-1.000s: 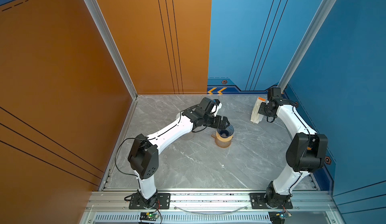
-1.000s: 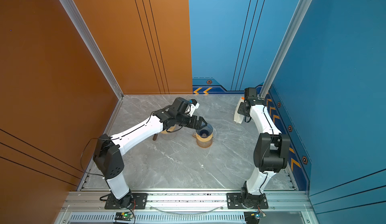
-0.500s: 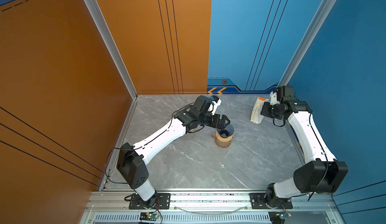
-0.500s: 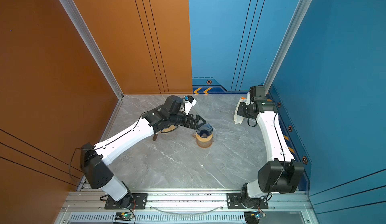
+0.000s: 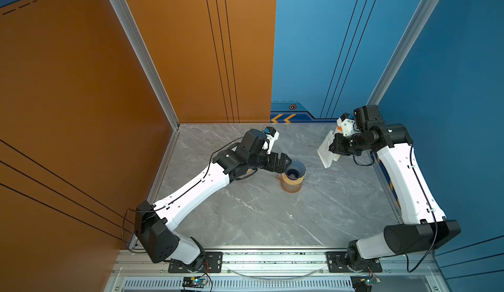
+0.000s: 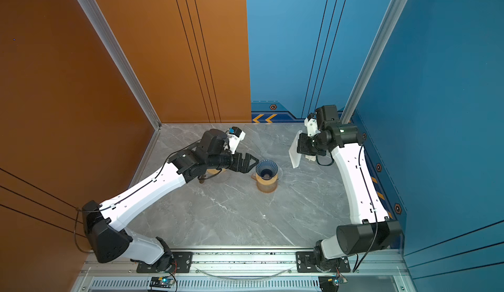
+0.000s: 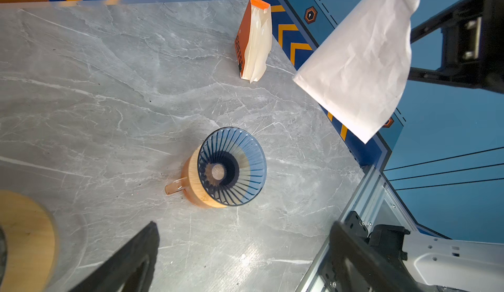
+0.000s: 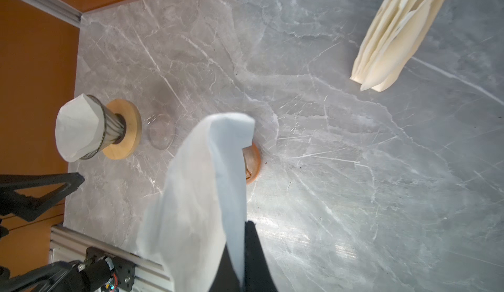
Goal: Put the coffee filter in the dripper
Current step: 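Pull one white filter out of the COFFEE bag with the right gripper, then carry the filter over the blue cone dripper with the right gripper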
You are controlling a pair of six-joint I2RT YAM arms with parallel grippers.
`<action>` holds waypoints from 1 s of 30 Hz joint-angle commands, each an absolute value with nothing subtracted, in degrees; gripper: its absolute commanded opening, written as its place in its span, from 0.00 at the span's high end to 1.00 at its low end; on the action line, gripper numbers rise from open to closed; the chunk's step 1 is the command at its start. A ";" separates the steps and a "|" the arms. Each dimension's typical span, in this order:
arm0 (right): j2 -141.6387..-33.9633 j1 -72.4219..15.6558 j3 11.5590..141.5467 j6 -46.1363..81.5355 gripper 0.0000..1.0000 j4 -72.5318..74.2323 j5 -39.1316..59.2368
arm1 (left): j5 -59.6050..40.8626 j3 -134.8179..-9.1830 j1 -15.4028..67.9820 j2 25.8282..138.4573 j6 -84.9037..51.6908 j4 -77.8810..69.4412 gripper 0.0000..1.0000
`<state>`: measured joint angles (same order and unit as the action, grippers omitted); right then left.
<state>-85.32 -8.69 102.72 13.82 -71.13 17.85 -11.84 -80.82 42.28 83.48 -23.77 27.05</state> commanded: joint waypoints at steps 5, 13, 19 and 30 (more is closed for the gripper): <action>-89.91 -15.20 106.73 18.63 1.00 -74.35 17.05 | -9.68 -77.18 41.30 79.57 -23.10 28.04 0.02; -94.40 -19.81 110.49 22.58 1.00 -76.58 13.85 | -10.48 -75.59 40.64 78.83 -23.21 28.05 0.02; -98.13 -22.36 113.70 24.65 1.00 -78.41 11.17 | -12.07 -75.96 39.60 80.21 -23.12 27.77 0.02; -104.47 -25.17 117.89 23.56 1.00 -85.60 9.46 | -14.51 -79.26 39.24 84.25 -23.47 27.73 0.02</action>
